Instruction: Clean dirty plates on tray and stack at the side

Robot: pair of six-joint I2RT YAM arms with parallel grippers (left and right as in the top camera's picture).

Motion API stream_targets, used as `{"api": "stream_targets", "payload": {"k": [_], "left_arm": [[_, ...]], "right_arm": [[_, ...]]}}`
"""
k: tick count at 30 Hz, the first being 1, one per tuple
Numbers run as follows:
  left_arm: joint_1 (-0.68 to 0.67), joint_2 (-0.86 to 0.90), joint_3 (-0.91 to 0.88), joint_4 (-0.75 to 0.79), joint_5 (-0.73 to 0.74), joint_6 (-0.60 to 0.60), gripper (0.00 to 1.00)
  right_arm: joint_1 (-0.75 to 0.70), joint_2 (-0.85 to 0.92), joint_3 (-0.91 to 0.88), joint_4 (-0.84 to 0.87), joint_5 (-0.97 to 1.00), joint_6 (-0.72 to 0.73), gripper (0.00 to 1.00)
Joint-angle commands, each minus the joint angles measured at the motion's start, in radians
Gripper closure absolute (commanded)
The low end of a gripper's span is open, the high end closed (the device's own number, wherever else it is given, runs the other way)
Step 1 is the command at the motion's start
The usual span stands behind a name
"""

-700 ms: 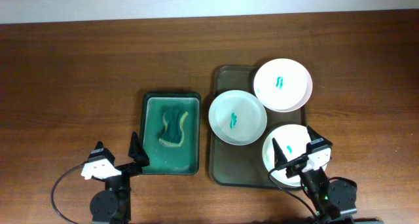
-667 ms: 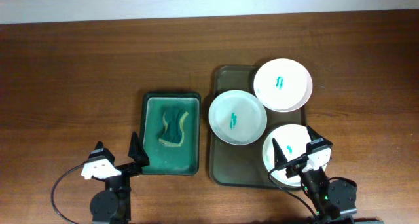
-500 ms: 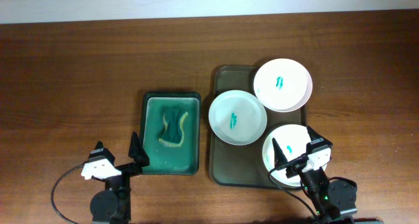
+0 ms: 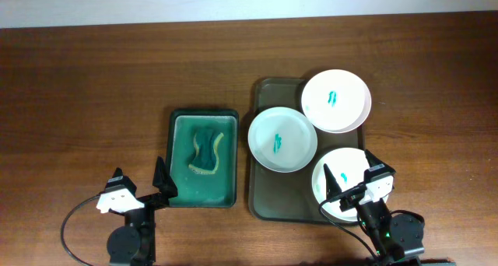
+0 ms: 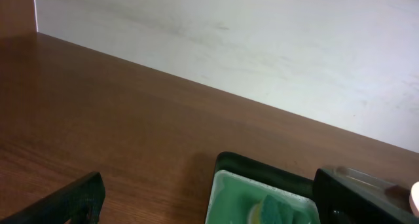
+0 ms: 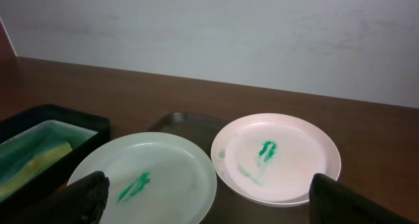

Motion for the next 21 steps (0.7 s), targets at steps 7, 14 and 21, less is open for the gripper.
{"api": "stream_targets", "payload": {"k": [7, 14, 21], "left_arm": [[0.007, -0.007, -0.007, 0.002, 0.011, 0.016, 0.01], [0.006, -0.007, -0.006, -0.002, 0.072, 0.016, 0.01], [0.007, -0.007, -0.004, 0.067, 0.129, 0.0, 0.01]], "right_arm": [[-0.005, -0.005, -0.005, -0.005, 0.008, -0.006, 0.02], [-0.005, -0.005, -0.005, 0.004, 0.007, -0.006, 0.02], [-0.005, -0.005, 0.0, 0.077, -0.107, -0.005, 0.02]]}}
